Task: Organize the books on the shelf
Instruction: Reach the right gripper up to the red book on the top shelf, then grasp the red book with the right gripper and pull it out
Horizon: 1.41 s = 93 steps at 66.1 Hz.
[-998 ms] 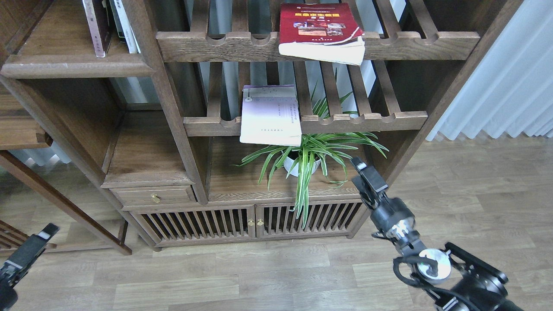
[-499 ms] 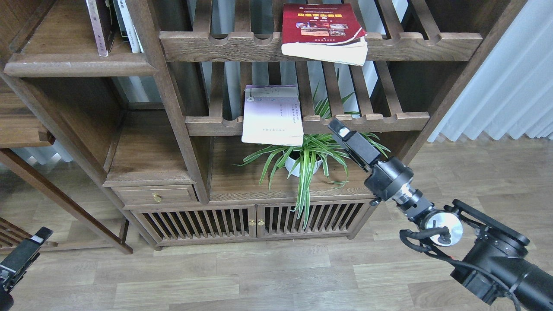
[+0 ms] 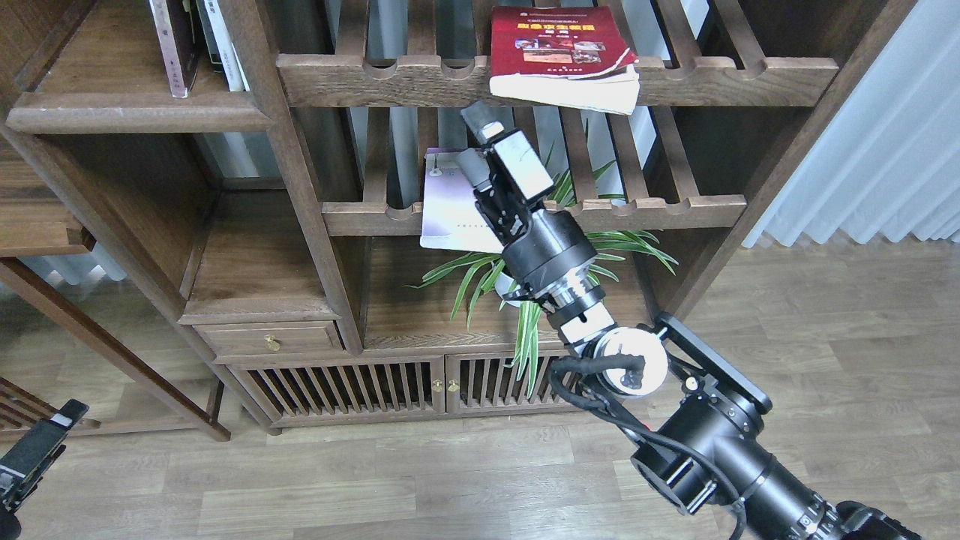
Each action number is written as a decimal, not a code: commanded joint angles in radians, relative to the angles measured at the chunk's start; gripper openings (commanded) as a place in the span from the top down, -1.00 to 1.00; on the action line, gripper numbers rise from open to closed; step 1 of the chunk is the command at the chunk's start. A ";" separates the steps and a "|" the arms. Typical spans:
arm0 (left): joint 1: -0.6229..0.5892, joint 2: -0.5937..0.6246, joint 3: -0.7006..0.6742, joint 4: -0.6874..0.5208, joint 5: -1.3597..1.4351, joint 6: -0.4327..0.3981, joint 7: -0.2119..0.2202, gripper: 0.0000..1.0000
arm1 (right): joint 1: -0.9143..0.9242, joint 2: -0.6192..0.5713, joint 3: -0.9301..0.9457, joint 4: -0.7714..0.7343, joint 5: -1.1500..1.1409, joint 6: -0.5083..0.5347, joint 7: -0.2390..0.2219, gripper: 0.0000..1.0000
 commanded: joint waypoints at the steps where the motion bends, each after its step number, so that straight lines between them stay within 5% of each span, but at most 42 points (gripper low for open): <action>1: -0.002 0.000 0.000 0.002 0.000 0.000 0.000 -1.00 | 0.005 0.001 0.034 -0.010 -0.002 -0.008 0.008 -0.97; 28: -0.004 0.000 -0.001 0.002 0.000 0.000 0.000 -1.00 | 0.043 0.001 0.137 -0.032 0.001 -0.169 0.006 -0.97; 55: 0.000 0.000 -0.006 0.012 0.000 0.000 0.000 -1.00 | 0.095 0.001 0.187 -0.045 0.009 -0.182 0.008 -0.78; 69: 0.000 0.000 -0.006 0.013 0.000 0.000 0.000 -1.00 | 0.094 0.001 0.204 -0.059 0.011 -0.180 0.008 -0.24; 83: 0.000 0.000 -0.006 0.018 0.000 0.000 0.000 -1.00 | 0.072 0.001 0.218 -0.059 0.020 -0.140 0.000 0.93; 93: 0.010 -0.017 -0.008 0.019 0.000 0.000 -0.001 -1.00 | 0.074 0.001 0.203 -0.061 0.020 -0.117 -0.043 0.94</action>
